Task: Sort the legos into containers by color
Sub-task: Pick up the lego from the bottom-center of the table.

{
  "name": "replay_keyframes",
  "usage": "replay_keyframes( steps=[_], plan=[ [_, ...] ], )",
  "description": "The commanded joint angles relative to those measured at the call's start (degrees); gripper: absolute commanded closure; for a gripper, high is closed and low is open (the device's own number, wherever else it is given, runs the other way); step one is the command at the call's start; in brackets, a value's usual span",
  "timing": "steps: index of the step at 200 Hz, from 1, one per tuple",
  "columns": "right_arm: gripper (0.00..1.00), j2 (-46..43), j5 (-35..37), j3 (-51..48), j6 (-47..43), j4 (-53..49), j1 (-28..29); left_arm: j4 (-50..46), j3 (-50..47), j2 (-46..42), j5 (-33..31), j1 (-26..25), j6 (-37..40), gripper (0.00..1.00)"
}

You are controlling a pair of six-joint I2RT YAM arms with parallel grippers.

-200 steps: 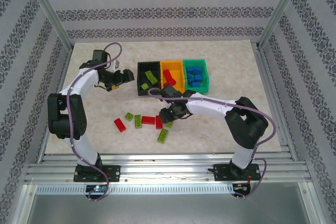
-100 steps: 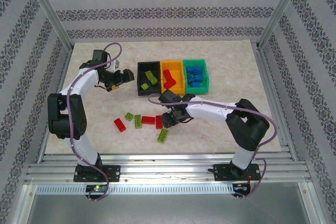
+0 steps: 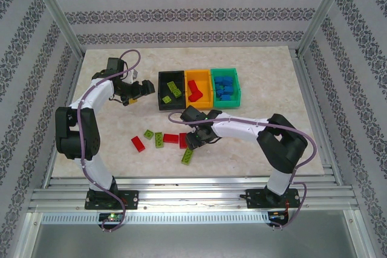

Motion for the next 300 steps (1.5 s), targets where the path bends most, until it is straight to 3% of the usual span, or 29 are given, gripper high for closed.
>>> replay_keyframes(
  steps=[1,118,202,231,284,300],
  plan=[
    [0.47,0.8,2.0,-0.2,-1.1,-1.1,0.6,-0.5,1.1,0.8,0.3,0.8,0.1,0.04],
    [0.52,5.3,0.0,3.4,-1.6,-0.3,1.2,-0.4,1.4,1.1,0.4,0.8,0.1,0.03],
    [0.45,7.7,-2.5,6.0,1.2,2.9,0.6,-0.6,1.4,1.2,0.3,0.8,0.2,0.03],
    [0.51,8.5,-3.2,6.4,1.5,3.4,0.2,-1.3,1.4,1.4,-0.3,0.8,0.5,0.03],
    [0.74,4.8,-3.9,5.7,1.3,3.6,-0.9,-0.9,1.8,1.2,0.5,0.8,0.2,0.03],
    [0.76,4.1,-3.7,6.7,0.7,3.7,-1.2,-0.5,1.6,1.2,1.1,0.8,-0.1,0.03]
  ],
)
